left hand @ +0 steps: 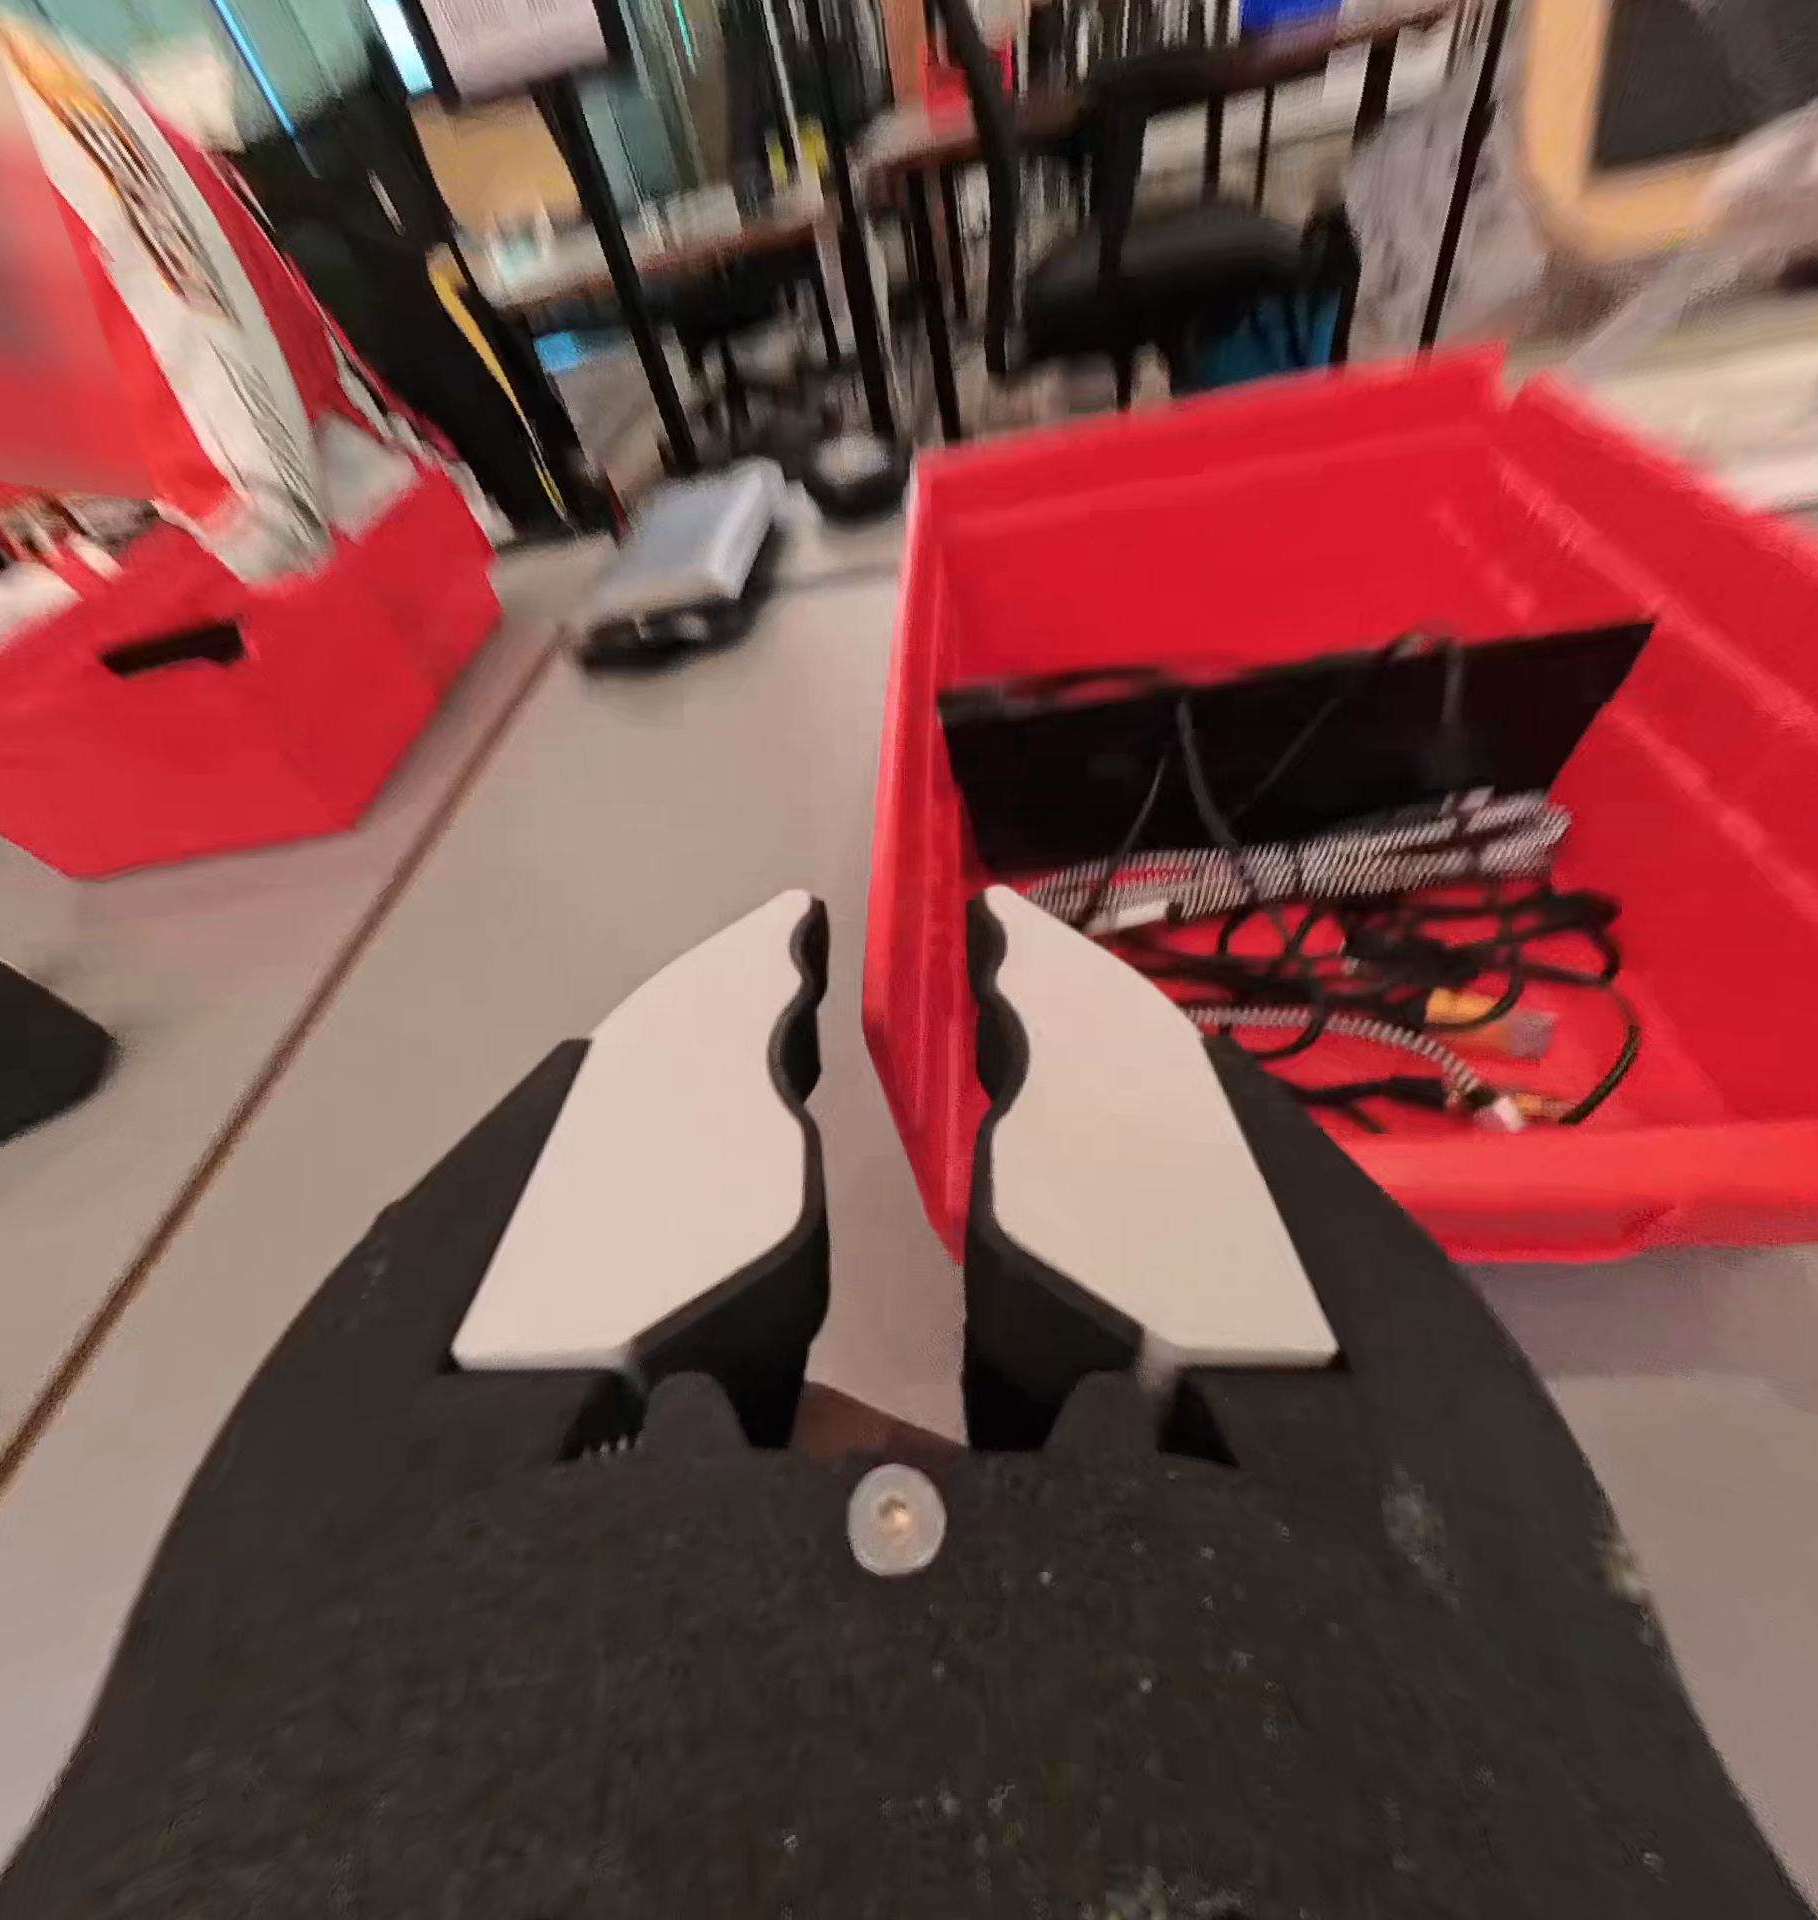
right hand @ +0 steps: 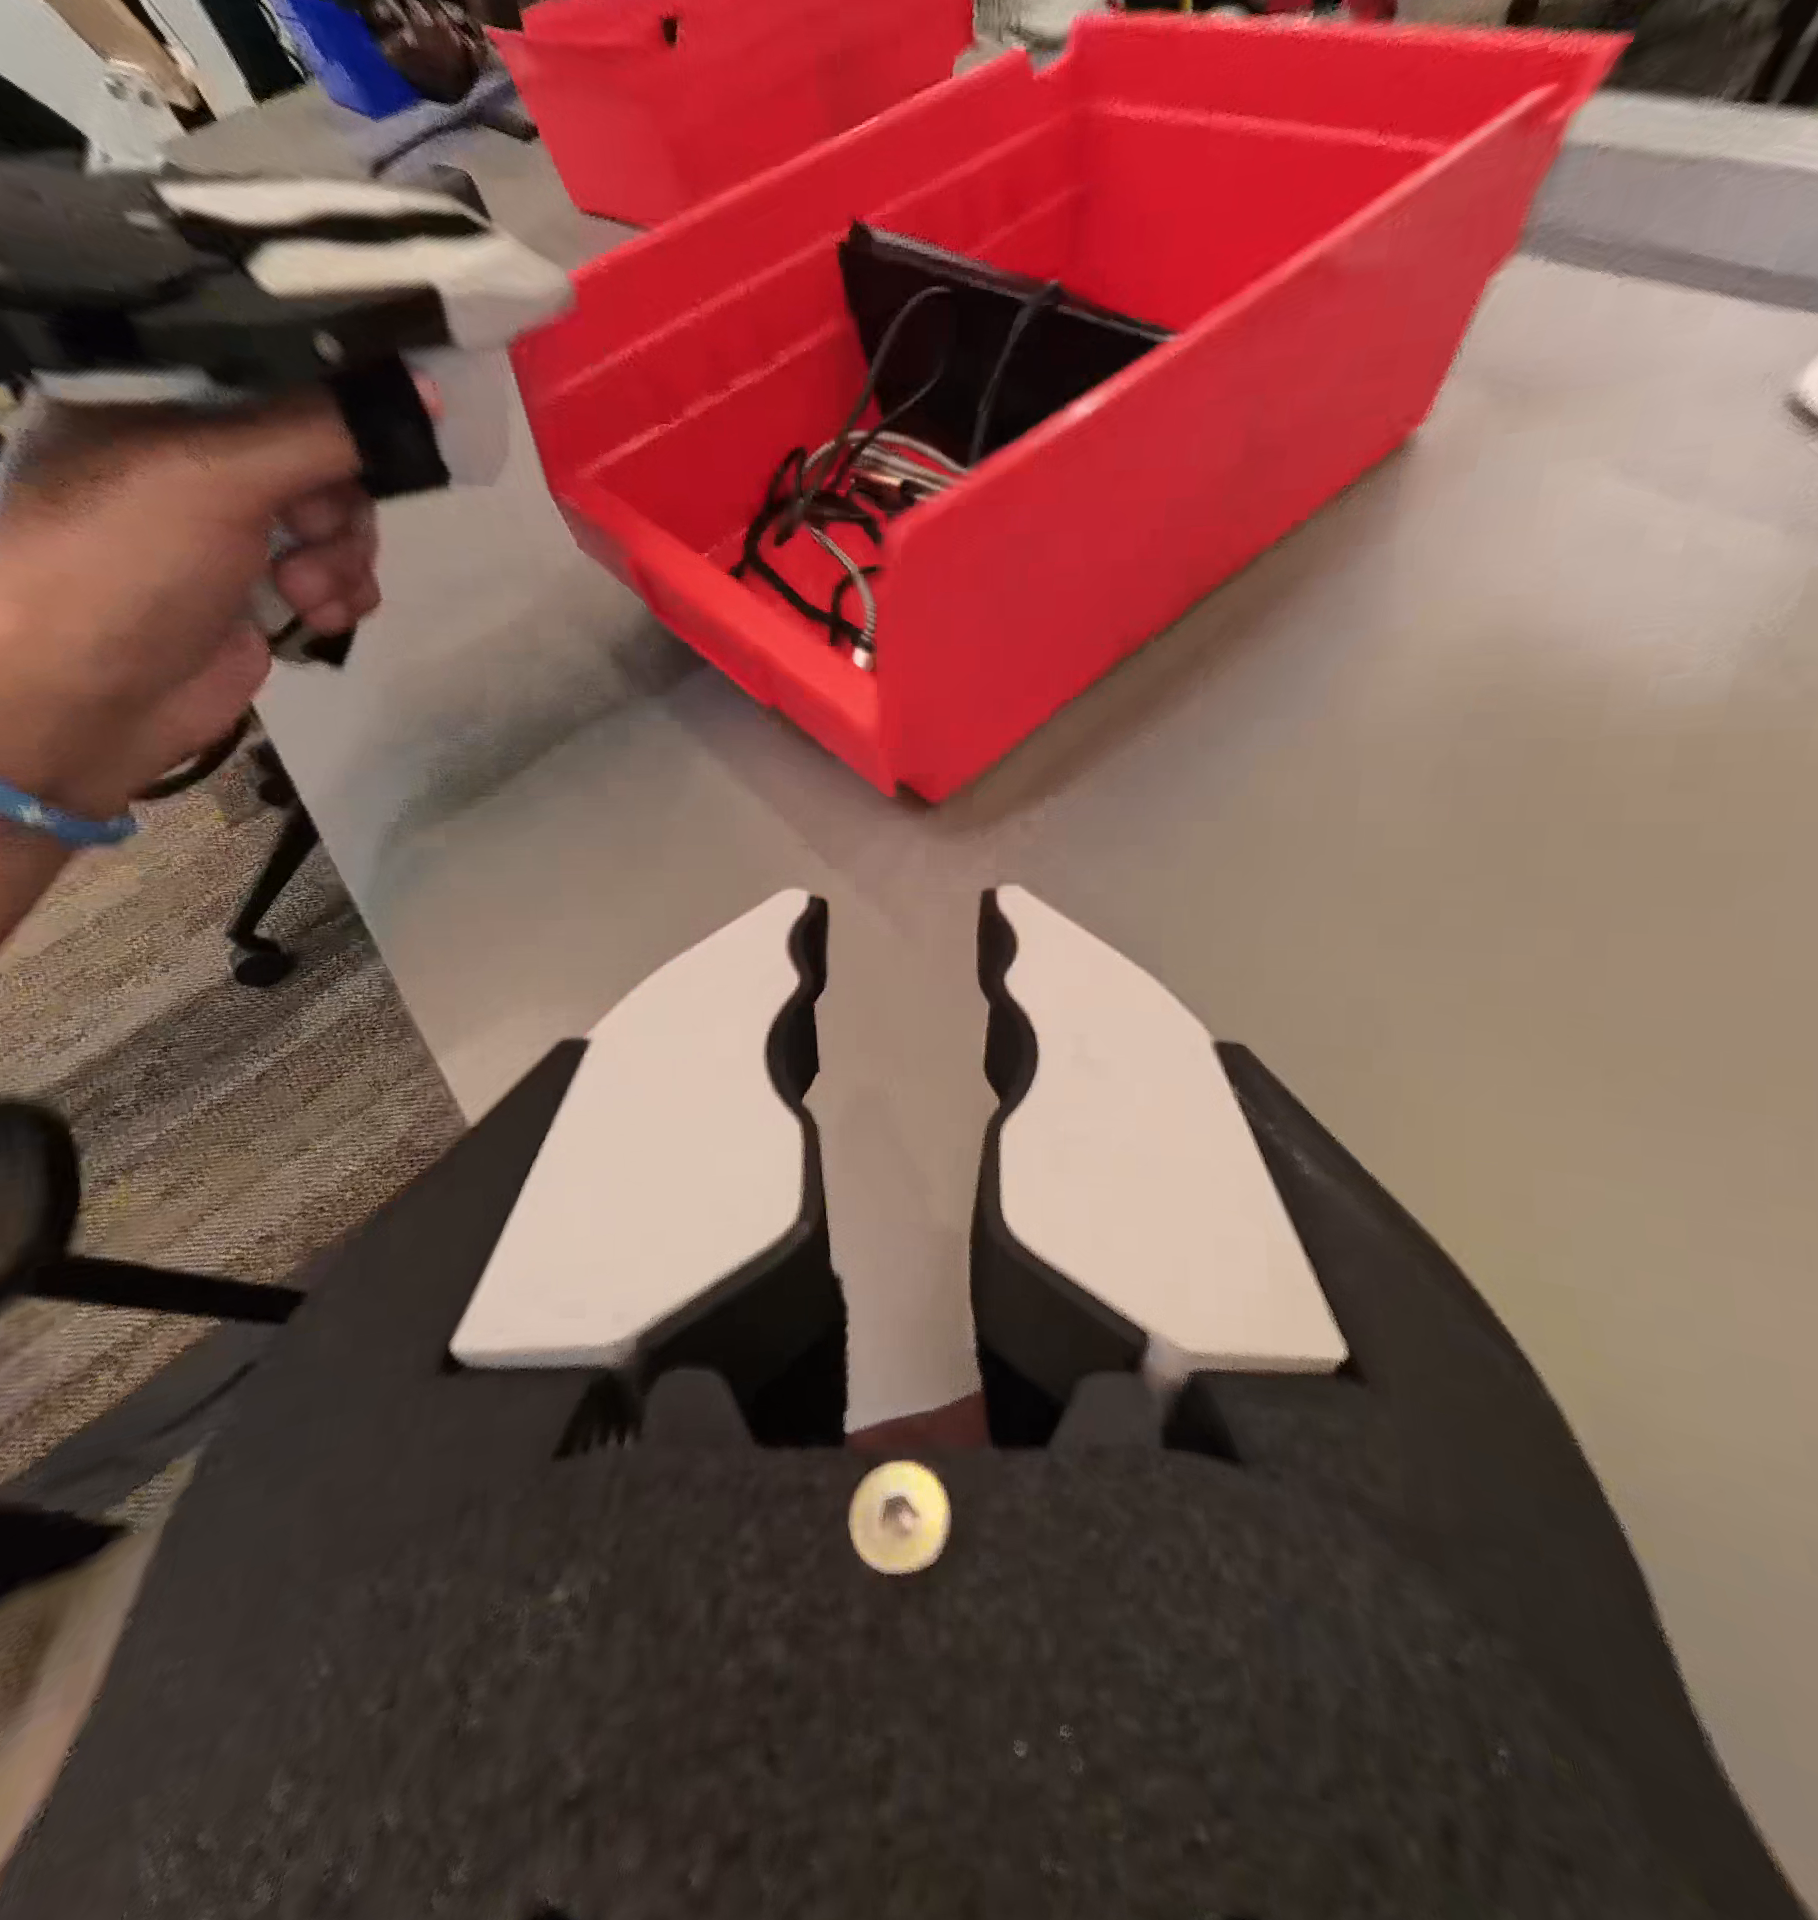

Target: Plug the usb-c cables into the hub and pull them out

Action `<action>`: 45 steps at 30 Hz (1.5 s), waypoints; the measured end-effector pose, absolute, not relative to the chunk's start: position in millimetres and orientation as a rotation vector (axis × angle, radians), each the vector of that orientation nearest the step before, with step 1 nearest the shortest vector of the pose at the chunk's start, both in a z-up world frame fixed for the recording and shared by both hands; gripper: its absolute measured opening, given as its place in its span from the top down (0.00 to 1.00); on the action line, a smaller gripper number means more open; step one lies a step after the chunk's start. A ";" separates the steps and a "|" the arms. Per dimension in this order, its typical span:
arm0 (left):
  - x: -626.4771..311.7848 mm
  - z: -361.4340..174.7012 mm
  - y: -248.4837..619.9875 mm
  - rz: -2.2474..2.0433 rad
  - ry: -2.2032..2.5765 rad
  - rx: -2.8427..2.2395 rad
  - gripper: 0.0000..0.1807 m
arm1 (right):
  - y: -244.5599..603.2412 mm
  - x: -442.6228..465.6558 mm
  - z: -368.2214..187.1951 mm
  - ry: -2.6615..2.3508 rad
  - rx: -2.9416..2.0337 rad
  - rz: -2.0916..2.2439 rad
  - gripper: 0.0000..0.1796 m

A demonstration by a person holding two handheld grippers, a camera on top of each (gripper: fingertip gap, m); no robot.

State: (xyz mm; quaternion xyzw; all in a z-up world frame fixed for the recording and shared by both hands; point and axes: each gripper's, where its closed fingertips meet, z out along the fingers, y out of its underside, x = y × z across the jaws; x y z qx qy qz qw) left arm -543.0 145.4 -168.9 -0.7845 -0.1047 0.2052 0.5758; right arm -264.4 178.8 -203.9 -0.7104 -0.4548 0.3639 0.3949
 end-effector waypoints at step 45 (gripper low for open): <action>-357.6 -186.9 158.1 -0.220 0.061 -2.109 0.82 | 284.4 55.2 -228.8 -0.533 -1.929 0.553 0.89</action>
